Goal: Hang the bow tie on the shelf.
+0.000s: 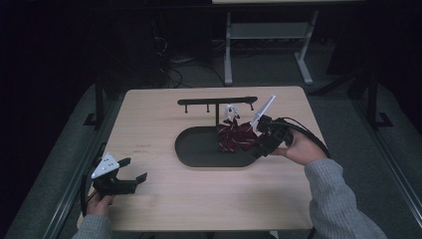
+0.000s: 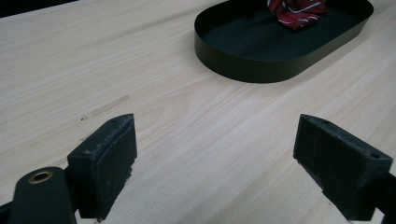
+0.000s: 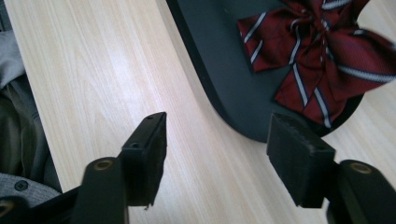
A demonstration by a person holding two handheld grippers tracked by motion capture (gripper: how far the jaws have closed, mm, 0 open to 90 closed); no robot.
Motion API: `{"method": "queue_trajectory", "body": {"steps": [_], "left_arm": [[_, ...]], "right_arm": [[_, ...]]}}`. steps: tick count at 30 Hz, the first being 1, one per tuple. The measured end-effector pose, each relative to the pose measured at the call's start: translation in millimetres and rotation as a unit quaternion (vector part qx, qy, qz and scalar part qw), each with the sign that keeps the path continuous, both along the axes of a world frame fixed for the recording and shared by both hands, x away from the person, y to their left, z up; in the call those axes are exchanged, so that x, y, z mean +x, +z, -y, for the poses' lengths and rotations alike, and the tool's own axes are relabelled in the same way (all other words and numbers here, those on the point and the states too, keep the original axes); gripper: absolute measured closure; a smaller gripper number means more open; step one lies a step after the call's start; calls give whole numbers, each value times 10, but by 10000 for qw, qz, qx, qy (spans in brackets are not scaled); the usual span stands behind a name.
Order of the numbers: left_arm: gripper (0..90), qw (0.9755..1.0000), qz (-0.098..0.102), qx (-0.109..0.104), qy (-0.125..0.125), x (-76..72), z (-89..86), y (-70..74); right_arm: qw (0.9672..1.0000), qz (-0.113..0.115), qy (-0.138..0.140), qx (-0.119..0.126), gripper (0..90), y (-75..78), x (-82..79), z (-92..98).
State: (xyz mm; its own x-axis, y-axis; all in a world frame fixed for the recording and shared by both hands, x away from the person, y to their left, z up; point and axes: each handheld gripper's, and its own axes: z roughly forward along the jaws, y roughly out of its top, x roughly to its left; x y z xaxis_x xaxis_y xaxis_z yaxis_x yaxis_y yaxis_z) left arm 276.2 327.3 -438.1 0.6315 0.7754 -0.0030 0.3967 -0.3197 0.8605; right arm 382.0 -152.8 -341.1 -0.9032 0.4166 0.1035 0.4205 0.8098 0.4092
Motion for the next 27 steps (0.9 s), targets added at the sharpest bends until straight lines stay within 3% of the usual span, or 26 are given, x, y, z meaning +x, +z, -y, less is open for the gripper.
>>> {"method": "queue_trajectory", "body": {"steps": [17, 27], "left_arm": [[129, 10000, -15, 33, -9, -9, 9, 0], [129, 10000, -10, 59, -31, -10, 18, 1]], "right_arm": [[9998, 20, -165, 115, 344, -227, -248, 199], [9986, -36, -415, 338, 335, -428, -437, 415]]}}
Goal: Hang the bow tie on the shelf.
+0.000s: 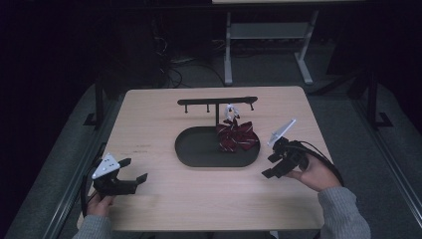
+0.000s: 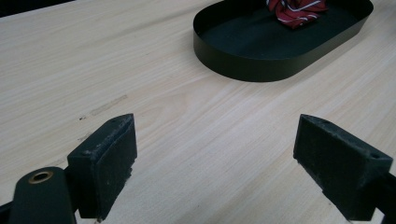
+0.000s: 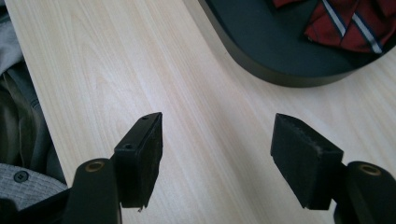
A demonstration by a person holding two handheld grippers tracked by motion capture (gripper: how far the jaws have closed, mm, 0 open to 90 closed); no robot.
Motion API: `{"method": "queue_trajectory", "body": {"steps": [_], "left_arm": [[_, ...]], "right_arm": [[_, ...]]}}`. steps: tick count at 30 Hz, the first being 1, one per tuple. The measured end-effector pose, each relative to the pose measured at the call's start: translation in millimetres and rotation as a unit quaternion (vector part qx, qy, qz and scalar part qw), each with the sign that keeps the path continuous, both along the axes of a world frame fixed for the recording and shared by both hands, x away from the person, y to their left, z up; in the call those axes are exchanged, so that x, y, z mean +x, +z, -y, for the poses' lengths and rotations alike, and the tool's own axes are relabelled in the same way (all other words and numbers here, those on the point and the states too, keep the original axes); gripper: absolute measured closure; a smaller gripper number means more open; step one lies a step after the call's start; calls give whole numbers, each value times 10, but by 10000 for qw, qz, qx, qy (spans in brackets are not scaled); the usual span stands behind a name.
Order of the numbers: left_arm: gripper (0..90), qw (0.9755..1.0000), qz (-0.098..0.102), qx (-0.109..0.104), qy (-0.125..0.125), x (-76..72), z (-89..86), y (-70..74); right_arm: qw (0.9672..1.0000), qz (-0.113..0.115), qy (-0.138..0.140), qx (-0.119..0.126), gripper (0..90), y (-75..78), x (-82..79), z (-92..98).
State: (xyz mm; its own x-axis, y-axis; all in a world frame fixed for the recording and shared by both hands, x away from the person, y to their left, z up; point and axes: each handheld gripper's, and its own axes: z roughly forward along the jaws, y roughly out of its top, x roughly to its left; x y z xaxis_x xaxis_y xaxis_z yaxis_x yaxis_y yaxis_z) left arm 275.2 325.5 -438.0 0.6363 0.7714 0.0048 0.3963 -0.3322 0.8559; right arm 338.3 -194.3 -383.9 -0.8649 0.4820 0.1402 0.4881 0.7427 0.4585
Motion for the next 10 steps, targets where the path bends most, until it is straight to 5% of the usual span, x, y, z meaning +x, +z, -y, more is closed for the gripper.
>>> {"method": "queue_trajectory", "body": {"steps": [10], "left_arm": [[129, 10000, 1, 65, -32, 0, 9, 5]], "right_arm": [[9989, 200, -327, 267, 306, -158, -272, 109]]}}
